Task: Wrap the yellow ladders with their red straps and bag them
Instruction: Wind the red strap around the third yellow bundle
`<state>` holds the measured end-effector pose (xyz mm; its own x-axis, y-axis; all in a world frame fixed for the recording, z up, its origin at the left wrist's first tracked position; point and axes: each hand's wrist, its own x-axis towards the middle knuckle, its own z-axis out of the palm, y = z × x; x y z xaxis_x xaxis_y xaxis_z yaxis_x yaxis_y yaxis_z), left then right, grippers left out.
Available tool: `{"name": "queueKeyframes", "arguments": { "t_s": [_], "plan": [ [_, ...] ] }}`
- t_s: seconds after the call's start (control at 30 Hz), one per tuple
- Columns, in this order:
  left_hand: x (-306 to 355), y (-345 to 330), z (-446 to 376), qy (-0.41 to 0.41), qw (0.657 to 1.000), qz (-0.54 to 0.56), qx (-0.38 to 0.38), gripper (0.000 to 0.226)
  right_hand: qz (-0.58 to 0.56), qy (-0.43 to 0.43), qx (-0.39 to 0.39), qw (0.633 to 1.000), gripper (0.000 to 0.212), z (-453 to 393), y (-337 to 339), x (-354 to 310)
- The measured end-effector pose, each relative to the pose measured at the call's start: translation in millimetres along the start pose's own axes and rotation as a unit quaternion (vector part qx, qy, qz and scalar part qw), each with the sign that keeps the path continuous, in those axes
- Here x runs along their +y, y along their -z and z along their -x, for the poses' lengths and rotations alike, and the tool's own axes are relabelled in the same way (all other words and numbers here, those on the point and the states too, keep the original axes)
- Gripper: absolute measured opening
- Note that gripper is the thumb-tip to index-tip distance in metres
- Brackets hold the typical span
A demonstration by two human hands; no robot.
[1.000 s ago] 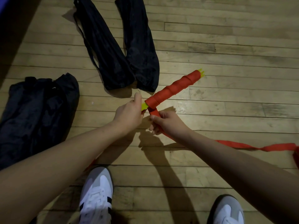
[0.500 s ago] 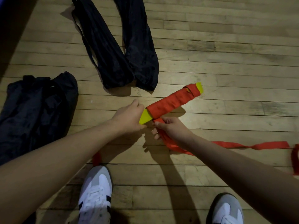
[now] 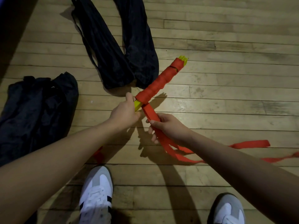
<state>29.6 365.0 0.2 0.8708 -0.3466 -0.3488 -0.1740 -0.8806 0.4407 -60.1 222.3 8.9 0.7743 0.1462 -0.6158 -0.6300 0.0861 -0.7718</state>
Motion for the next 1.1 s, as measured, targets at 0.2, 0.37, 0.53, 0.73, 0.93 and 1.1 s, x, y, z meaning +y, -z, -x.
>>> {"name": "queueKeyframes", "arguments": {
  "t_s": [0.2, 0.37, 0.53, 0.73, 0.93, 1.1],
  "plan": [
    [-8, -5, 4, -0.008, 0.993, 0.062, -0.105, 0.041, 0.079, 0.026, 0.051, 0.995, 0.020, -3, 9, -2],
    [-12, -8, 10, -0.050, 0.992, -0.031, -0.115, 0.052, 0.098, 0.012, 0.074, 0.992, 0.023, -1, 7, 3],
    [-10, -4, 11, -0.107, 0.985, -0.128, -0.040, 0.059, 0.076, -0.012, 0.078, 0.994, 0.017, 2, 9, 5],
    [-8, 1, 13, -0.148, 0.984, -0.095, 0.011, 0.054, 0.073, 0.001, 0.067, 0.995, 0.015, 0, 3, 6],
    [-10, 2, 14, -0.175, 0.982, -0.073, -0.006, 0.049, 0.091, 0.009, 0.072, 0.993, 0.018, -1, 3, 2],
    [-9, -2, 15, -0.200, 0.964, -0.172, 0.010, 0.039, 0.079, 0.016, 0.077, 0.994, 0.018, 3, -3, 3]
  ]
}}
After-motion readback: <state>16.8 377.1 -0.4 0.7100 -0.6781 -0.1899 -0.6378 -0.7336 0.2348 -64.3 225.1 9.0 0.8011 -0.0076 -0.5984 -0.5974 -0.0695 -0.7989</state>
